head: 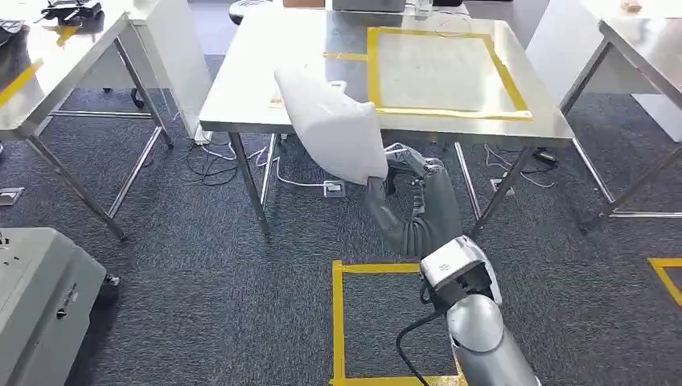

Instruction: Take the parts from the cabinet and place them on the table.

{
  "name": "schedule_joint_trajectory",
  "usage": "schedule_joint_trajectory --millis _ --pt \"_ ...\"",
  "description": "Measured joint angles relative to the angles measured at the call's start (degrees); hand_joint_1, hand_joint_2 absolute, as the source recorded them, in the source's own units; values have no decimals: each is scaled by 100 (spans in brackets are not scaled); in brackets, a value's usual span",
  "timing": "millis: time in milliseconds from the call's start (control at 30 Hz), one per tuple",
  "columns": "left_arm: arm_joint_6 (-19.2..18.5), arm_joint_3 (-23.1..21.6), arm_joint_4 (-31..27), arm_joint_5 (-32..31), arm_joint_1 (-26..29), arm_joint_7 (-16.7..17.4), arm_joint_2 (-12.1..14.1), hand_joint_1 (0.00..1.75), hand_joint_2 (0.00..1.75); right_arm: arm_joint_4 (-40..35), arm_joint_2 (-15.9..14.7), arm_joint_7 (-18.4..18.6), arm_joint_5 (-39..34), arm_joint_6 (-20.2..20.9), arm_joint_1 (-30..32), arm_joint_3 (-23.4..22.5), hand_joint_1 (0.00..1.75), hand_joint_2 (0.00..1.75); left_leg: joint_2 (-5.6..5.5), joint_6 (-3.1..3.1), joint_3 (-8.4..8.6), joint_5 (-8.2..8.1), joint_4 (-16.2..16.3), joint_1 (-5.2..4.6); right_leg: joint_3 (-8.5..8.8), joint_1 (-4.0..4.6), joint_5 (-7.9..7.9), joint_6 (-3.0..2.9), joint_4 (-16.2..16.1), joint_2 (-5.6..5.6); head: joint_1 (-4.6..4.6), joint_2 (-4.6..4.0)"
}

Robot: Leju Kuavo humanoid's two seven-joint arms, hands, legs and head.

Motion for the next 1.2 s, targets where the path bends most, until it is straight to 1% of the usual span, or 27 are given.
schedule_joint_trajectory --millis 33,67,100,133,167,200,233,267,300,333,367,467,567,600,800,833,867,900,933,967,1000,1033,1067,1100,1133,1167,1200 --pt "0 0 2 -2 9 2 0 0 175 2 9 -103 61 -70 3 0 175 175 38 11 -3 -7 1 -6 -218 -7 -201 19 458 -35 0 0" --pt "0 0 2 -4 15 2 0 0 175 4 11 -241 131 -162 3 0 175 175 74 16 -8 -11 3 -8 -426 -10 -339 28 886 -50 0 -2" --pt "4 0 2 -7 15 2 0 0 175 4 11 -313 157 -221 2 -2 175 175 97 15 -6 -12 3 -8 -502 -11 -321 28 1023 -58 0 0" --pt "9 0 2 -9 11 2 -2 0 175 4 11 -339 203 -279 2 -7 175 175 114 11 2 -16 4 -8 -428 -10 -170 19 859 -64 0 0" --pt "11 0 2 -9 5 2 -4 0 175 4 11 -345 247 -326 2 -7 175 175 126 7 14 -22 3 -9 -224 -9 59 -1 476 -68 0 -2" --pt "11 0 2 -11 0 2 -9 0 175 4 13 -354 266 -369 1 -9 175 175 136 -3 33 -31 3 -11 58 -4 303 -33 -69 -80 0 -2" --pt "11 0 2 -13 -3 2 -13 0 175 4 13 -358 293 -393 -2 -13 175 175 142 -14 50 -39 3 -13 355 13 498 -86 -626 -125 0 0" --pt "13 0 2 -13 -4 2 -17 0 175 4 13 -363 310 -409 -5 -15 175 175 151 -45 45 -52 6 -43 415 57 403 -119 -777 -168 -7 -2" --pt "15 0 2 -13 -2 0 -17 0 175 4 15 -373 325 -437 -3 -15 175 175 150 -78 39 -50 -2 -40 410 66 438 -137 -814 -156 2 0" --pt "18 0 2 -13 0 0 -13 0 175 4 17 -382 343 -459 10 -15 175 175 157 -58 37 -89 22 -75 417 42 485 -89 -844 -142 -4 -2" --pt "18 0 2 -9 6 -7 -11 0 175 4 24 -393 352 -476 16 -15 175 175 160 -35 21 -68 -1 -58 423 50 463 -78 -836 -134 2 -2" --pt "20 0 2 2 4 -17 -13 0 175 4 52 -413 361 -487 18 -15 175 175 161 -97 82 -52 -58 -53 425 55 453 -118 -832 -126 -4 -2" --pt "24 0 2 15 7 -24 -11 0 175 9 81 -413 374 -494 17 -15 175 175 159 -125 107 -37 -95 -53 424 56 445 -150 -832 -127 -4 0" --pt "26 0 2 28 7 -24 -11 0 175 9 94 -413 387 -496 17 -15 175 175 159 -126 109 -37 -95 -56 426 50 448 -154 -836 -127 -2 0" --pt "66 0 0 74 7 -61 20 0 175 72 155 -411 413 -520 -4 -13 175 175 157 -85 59 -66 -86 -84 434 23 445 -142 -837 -133 -4 0" --pt "63 0 0 77 7 -66 22 0 175 81 160 -411 413 -527 -28 -13 175 175 156 -75 58 -64 -91 -93 441 15 451 -129 -853 -135 -4 0" --pt "63 0 0 79 6 -68 22 0 175 85 168 -404 417 -533 -52 -11 175 175 157 -50 77 -36 -150 -84 457 28 454 -103 -869 -135 -4 0" --pt "63 0 4 79 8 -72 2 0 175 89 168 -402 420 -544 -68 -11 175 175 180 -44 187 22 -226 0 453 10 434 -86 -828 -130 -7 0" --pt "63 0 2 81 7 -83 4 0 175 98 168 -400 420 -553 -95 -9 175 175 169 -16 205 41 -255 3 378 23 317 -46 -657 -118 11 0" --pt "63 2 2 81 4 -85 9 0 175 116 168 -398 420 -555 -123 -7 175 175 179 -12 201 41 -254 12 184 8 108 -18 -276 -116 15 0" --pt "63 0 2 83 5 -87 11 0 175 138 168 -395 419 -557 -127 -4 175 175 180 -12 199 36 -248 14 -48 -15 -106 12 189 -116 15 -2" --pt "61 2 2 83 7 -87 11 0 175 160 168 -395 419 -562 -118 -4 175 175 181 -15 199 29 -246 16 -270 -36 -245 41 616 -117 15 -2" --pt "61 2 2 85 10 -87 13 0 175 190 168 -395 417 -566 -112 -4 175 175 182 -27 200 19 -241 22 -428 -56 -293 64 884 -117 15 0" --pt "61 0 4 87 10 -87 13 0 175 210 166 -400 411 -584 -99 -4 175 175 180 -49 207 4 -231 38 -450 -76 -181 86 857 -118 13 0" --pt "61 2 4 90 10 -87 13 0 175 214 166 -420 404 -597 -76 -4 175 175 175 -80 224 -21 -216 64 -301 -95 70 109 523 -119 15 0" --pt "61 2 4 90 10 -90 13 0 175 221 162 -437 402 -603 -62 -4 175 175 166 -109 243 -48 -196 91 -82 -114 323 127 65 -126 15 0" --pt "61 0 4 94 10 -96 11 0 175 225 158 -456 387 -616 -50 -4 175 175 163 -152 261 -87 -161 115 199 -141 586 155 -509 -160 15 0"
